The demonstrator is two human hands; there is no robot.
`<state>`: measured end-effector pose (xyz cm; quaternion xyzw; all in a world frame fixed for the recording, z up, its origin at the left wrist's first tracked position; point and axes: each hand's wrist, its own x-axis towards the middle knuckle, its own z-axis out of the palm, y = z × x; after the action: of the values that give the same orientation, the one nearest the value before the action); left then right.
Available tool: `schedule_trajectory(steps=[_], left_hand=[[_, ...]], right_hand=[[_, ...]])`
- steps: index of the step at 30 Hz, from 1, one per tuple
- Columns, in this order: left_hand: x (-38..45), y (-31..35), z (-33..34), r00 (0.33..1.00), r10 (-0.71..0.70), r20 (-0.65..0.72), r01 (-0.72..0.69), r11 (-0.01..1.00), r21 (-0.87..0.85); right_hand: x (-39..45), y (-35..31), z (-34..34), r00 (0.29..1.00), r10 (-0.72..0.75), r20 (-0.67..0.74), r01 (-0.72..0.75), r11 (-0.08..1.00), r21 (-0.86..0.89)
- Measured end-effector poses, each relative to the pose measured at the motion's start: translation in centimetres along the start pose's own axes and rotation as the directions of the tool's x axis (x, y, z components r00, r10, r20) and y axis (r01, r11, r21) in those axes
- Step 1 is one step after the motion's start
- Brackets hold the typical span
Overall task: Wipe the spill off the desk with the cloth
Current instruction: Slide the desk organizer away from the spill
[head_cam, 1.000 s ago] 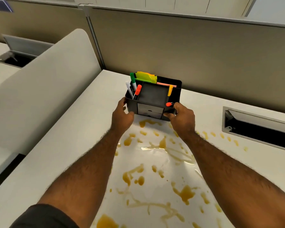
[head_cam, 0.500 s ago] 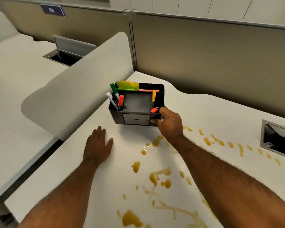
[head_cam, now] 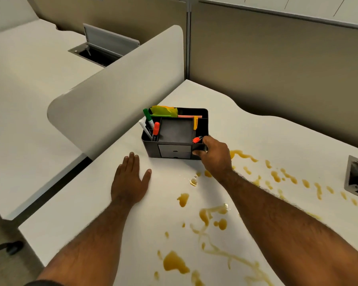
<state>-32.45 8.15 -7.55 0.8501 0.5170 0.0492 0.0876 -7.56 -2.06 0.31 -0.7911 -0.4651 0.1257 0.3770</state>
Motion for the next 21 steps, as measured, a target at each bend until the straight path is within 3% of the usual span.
schedule_trajectory(steps=[8,12,17,21], left_hand=[[-0.1,0.1,0.1,1.000,-0.008,-0.005,0.008,1.000,0.006],[0.0,0.1,-0.1,1.000,-0.018,0.020,0.018,1.000,0.004],[-0.4,1.3,-0.7,0.996,-0.041,0.077,0.043,0.999,-0.024],[-2.2,4.4,-2.4,0.998,-0.031,-0.050,0.029,0.999,-0.032]], right_hand=[[0.4,0.2,0.2,1.000,0.015,0.007,-0.014,0.999,-0.039],[-0.2,0.7,-0.5,0.996,-0.083,-0.013,0.080,0.983,-0.166],[-1.7,1.8,-2.1,0.999,-0.017,-0.051,0.005,0.975,-0.223],[-3.6,2.3,-4.1,0.999,0.009,-0.050,-0.022,0.964,-0.266]])
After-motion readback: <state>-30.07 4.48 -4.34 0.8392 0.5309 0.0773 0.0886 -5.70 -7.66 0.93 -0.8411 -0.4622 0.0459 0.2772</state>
